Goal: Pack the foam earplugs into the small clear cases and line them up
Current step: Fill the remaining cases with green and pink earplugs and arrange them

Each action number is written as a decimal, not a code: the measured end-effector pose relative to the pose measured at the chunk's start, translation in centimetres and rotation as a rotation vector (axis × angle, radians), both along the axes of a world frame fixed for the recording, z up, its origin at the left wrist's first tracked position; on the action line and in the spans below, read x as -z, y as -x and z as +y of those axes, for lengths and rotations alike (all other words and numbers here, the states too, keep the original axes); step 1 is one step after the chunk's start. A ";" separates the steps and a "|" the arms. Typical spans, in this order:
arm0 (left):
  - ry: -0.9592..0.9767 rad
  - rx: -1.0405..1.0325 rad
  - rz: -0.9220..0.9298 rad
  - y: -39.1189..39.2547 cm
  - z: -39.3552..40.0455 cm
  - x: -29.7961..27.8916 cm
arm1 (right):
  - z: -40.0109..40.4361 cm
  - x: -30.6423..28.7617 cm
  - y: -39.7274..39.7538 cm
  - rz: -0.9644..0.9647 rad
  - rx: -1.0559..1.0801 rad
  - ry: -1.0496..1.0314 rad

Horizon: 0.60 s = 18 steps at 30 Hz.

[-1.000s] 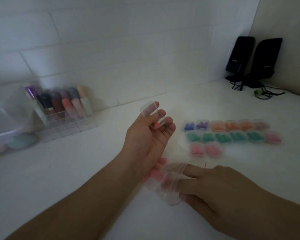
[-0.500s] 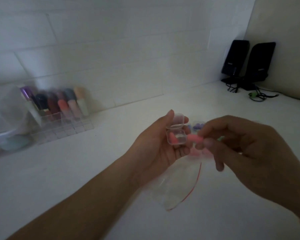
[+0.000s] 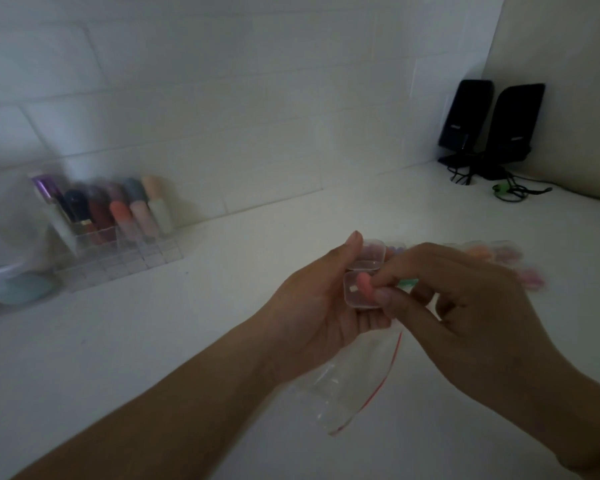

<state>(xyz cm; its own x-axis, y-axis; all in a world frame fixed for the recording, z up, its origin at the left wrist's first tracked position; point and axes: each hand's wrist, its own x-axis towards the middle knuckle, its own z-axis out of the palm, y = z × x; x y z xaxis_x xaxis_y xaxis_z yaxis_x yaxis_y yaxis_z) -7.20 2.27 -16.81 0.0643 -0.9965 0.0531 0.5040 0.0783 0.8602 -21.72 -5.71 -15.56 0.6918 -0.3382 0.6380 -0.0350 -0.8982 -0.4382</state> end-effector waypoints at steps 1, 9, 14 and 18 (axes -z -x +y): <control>0.001 0.009 0.010 0.1 -0.1 0.1 | 0.2 0.0 0.0 -0.009 -0.002 0.002; -0.012 0.005 0.101 -0.2 0.1 -0.2 | -0.1 -0.2 0.2 -0.066 0.082 0.061; -0.015 -0.004 0.154 -0.4 0.0 0.1 | 0.0 -0.1 0.1 -0.033 0.070 0.079; 0.002 0.033 0.147 -0.1 0.2 -0.3 | 0.0 -0.2 0.0 -0.005 0.043 0.039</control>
